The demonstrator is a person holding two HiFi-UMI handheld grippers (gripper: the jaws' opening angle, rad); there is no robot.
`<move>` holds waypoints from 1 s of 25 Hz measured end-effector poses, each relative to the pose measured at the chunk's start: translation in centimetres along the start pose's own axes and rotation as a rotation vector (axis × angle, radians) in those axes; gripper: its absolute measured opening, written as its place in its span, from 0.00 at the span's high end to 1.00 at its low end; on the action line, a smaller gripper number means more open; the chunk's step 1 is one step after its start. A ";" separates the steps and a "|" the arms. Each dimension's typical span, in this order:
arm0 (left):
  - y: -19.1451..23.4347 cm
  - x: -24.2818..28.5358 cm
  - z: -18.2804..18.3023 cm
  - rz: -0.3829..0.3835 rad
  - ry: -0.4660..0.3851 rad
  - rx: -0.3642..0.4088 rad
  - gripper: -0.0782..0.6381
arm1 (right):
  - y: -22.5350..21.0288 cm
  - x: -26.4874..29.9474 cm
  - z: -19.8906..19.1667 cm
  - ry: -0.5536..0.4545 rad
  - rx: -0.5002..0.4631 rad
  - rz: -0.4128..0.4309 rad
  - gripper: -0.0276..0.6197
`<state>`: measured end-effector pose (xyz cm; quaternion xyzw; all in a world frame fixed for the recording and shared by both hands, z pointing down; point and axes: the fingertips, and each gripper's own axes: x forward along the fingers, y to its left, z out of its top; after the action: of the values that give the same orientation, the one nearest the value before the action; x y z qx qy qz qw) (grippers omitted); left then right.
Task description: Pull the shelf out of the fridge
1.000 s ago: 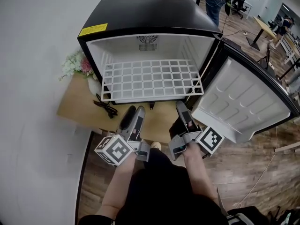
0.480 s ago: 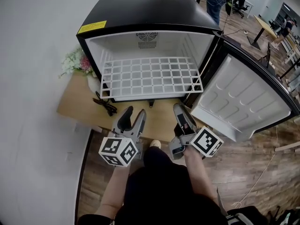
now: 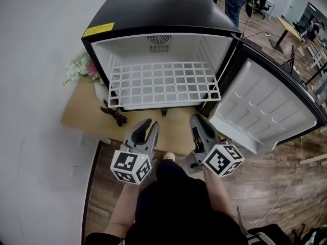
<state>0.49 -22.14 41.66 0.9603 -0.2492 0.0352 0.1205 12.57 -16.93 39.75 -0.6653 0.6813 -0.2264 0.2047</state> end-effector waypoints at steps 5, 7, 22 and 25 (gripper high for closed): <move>-0.8 0.1 0.0 -0.038 0.012 0.014 0.86 | 1.4 -0.2 0.1 0.001 -0.135 0.089 0.93; -1.1 0.1 0.1 -0.055 0.012 0.008 0.87 | 1.7 -0.2 0.0 0.014 -0.194 0.111 0.93; -1.0 -0.3 0.9 -0.085 -0.017 0.050 0.88 | 1.3 -0.4 -0.8 0.055 -0.396 0.101 0.97; -0.5 -0.4 0.7 -0.064 -0.012 0.059 0.88 | 1.2 -0.2 -1.0 0.062 -0.428 0.080 0.97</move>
<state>0.40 -21.75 40.81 0.9711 -0.2178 0.0332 0.0918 11.03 -16.68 39.81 -0.6585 0.7458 -0.0889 0.0466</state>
